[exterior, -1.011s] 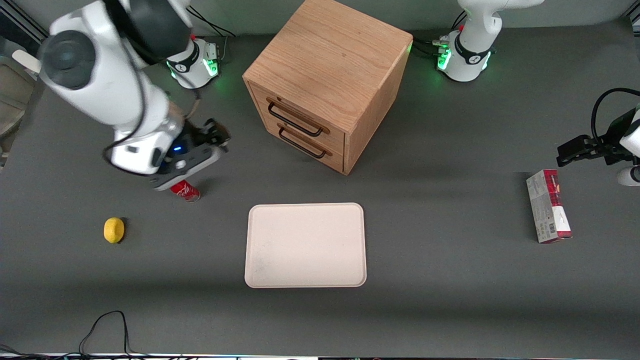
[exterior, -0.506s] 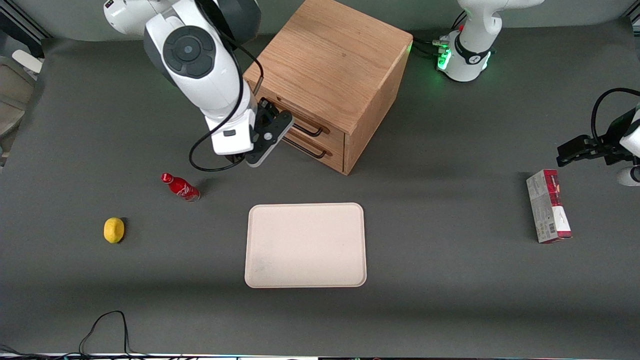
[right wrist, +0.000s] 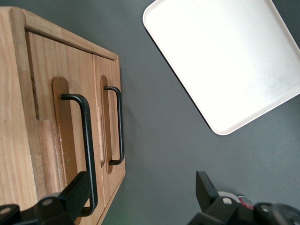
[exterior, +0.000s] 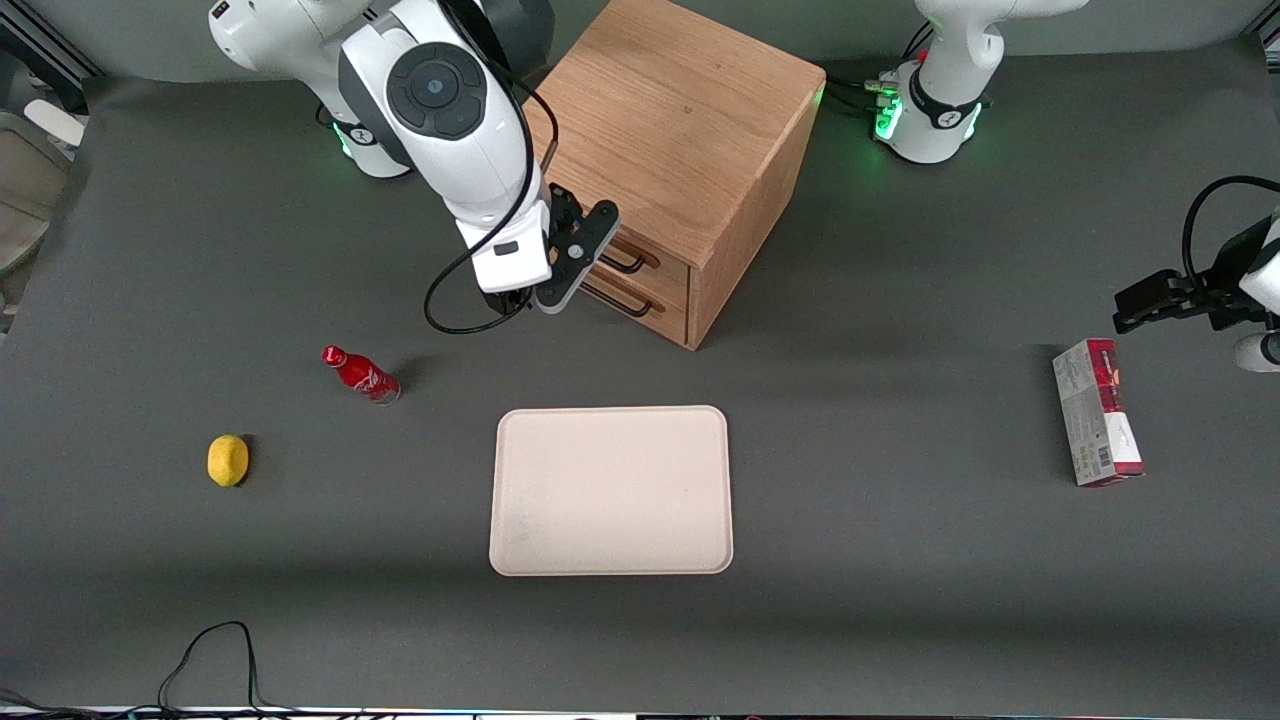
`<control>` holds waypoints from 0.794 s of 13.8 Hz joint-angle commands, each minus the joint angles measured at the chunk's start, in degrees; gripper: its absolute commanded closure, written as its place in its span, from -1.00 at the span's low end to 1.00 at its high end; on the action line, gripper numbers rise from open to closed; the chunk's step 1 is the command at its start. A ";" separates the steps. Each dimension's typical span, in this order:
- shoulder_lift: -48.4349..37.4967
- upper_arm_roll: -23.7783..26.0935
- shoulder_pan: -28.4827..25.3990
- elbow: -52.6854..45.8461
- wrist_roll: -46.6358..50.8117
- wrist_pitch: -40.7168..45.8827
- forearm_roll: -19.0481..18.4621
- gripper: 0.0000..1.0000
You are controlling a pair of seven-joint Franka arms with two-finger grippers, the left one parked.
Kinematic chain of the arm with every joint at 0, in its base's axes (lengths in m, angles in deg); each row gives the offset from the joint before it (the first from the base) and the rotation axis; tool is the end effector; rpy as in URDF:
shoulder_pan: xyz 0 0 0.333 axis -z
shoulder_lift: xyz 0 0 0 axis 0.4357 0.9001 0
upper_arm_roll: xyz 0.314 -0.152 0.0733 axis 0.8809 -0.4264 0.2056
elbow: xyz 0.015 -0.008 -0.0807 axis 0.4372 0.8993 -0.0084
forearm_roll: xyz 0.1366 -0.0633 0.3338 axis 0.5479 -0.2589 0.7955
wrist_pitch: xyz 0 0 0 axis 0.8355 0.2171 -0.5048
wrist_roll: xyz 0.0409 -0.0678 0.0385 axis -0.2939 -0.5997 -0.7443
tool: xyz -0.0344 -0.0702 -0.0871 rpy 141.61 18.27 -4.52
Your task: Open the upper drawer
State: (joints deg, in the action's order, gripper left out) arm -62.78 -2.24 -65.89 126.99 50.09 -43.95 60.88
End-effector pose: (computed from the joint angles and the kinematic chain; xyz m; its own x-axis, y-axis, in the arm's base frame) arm 0.4842 0.3860 0.5419 0.5662 0.8230 -0.0457 0.8175 -0.5677 -0.0972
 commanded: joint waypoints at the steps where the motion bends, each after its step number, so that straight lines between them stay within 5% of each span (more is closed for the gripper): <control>1: -6.82 -0.70 -0.98 10.33 -1.58 -4.71 0.62 -1.00; 6: -7.27 -0.78 -2.04 11.23 -1.85 -4.63 5.62 -1.00; 11: -6.92 -0.87 -2.30 12.63 -2.20 -5.85 5.81 -1.00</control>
State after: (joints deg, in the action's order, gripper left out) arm -68.70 -2.24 -67.45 137.55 49.82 -47.99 64.82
